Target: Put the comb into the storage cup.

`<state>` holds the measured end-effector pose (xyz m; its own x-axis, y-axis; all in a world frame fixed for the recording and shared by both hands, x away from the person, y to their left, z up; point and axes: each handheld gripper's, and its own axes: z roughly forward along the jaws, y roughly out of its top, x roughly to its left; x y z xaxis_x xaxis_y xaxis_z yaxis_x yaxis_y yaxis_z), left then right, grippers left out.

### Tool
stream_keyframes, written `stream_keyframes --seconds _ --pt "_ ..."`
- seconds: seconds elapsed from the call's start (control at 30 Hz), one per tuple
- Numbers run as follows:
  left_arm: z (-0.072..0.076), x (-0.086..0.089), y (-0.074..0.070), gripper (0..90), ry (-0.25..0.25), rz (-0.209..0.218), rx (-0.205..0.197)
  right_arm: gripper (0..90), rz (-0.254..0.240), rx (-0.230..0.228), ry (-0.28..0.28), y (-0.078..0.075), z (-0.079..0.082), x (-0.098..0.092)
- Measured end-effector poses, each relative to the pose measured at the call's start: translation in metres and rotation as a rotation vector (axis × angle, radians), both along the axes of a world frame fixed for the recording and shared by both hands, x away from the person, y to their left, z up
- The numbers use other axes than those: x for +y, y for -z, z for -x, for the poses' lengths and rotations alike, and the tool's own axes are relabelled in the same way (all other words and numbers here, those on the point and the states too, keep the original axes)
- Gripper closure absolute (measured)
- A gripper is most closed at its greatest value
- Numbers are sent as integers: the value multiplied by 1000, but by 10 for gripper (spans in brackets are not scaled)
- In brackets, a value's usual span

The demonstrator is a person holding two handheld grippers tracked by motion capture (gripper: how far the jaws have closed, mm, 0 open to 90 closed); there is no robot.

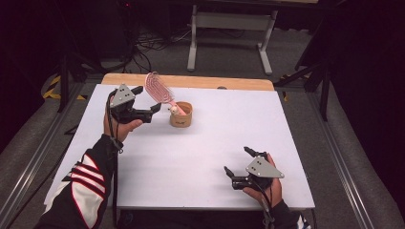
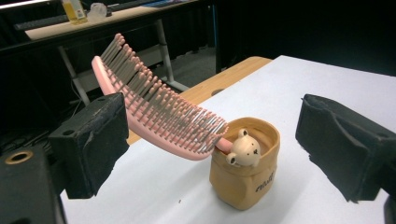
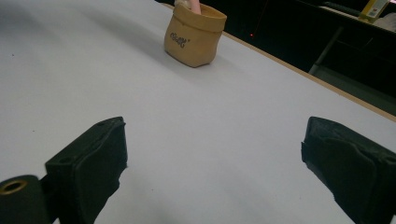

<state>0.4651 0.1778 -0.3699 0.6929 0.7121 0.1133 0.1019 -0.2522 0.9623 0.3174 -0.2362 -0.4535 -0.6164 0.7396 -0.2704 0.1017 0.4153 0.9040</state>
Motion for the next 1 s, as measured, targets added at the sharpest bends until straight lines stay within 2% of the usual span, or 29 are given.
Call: stream_keyframes --seconds 0.23,0.4,0.6,1.0 --pt "7 -1 3 106 21 -14 -2 77 -2 -1 1 0 0 0" --pt "13 -1 3 105 37 -7 -14 77 -2 -1 2 0 0 0" --pt "23 -2 6 99 56 -29 -23 77 -9 -3 2 0 0 0" --pt "39 -2 9 96 93 -21 -40 77 -12 -9 6 -1 0 -1"
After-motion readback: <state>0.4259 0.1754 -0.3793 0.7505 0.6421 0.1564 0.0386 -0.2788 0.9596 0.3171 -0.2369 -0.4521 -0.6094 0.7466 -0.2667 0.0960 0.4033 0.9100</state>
